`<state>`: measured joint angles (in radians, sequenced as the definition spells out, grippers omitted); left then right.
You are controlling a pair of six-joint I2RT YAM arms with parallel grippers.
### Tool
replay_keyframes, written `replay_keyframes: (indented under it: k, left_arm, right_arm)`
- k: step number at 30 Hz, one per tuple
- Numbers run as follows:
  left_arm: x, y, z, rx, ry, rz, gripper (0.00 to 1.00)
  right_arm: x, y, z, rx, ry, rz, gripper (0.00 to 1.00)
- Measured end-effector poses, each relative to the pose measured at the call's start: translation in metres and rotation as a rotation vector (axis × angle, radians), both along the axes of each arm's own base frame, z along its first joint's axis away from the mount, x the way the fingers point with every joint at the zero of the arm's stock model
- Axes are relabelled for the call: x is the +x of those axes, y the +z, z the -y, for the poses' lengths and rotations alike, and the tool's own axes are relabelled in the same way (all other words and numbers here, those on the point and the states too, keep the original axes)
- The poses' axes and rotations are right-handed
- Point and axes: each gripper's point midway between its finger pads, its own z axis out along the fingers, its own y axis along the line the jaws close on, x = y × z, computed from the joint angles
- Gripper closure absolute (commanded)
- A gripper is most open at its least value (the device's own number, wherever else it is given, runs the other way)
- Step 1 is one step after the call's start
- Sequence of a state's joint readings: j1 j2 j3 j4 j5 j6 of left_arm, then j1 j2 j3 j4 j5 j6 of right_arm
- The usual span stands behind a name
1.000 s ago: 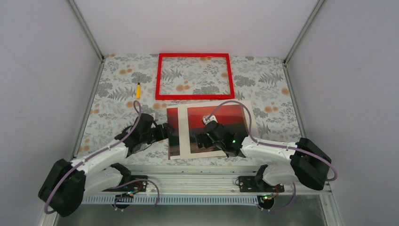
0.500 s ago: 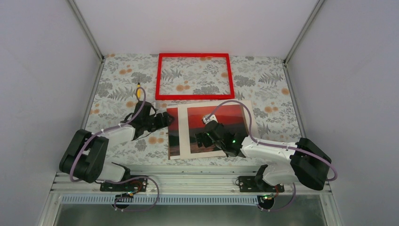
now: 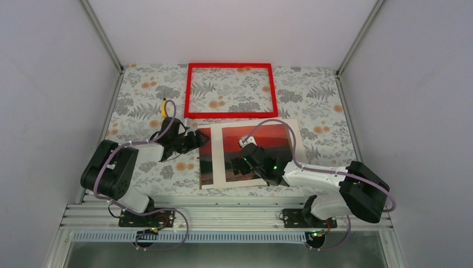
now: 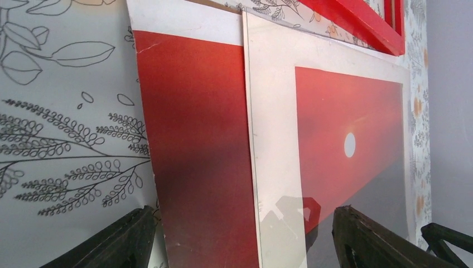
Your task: Take the photo out of the frame
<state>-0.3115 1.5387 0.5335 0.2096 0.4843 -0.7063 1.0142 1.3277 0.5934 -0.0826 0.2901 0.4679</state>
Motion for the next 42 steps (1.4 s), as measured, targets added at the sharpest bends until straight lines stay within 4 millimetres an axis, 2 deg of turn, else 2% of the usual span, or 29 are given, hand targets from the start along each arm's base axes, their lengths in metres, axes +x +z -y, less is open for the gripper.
replay_keyframes:
  k: [15, 26, 35, 42]
  left_arm:
    - [0.003, 0.003, 0.004, -0.047, -0.017, 0.002, 0.26]
    - [0.006, 0.023, 0.009, -0.077, -0.033, 0.05, 0.27]
    - [0.005, 0.023, 0.013, -0.106, -0.052, 0.046, 0.35]
    - [0.002, 0.02, 0.016, -0.129, -0.065, 0.037, 0.36]
  right_arm:
    - [0.0, -0.005, 0.0, -0.009, 0.0, -0.006, 0.0]
    - [0.0, -0.014, 0.0, -0.032, 0.001, -0.02, 0.0]
    - [-0.001, -0.015, 0.001, -0.038, 0.003, -0.022, 0.0]
    - [-0.001, -0.016, 0.001, -0.04, 0.003, -0.023, 0.0]
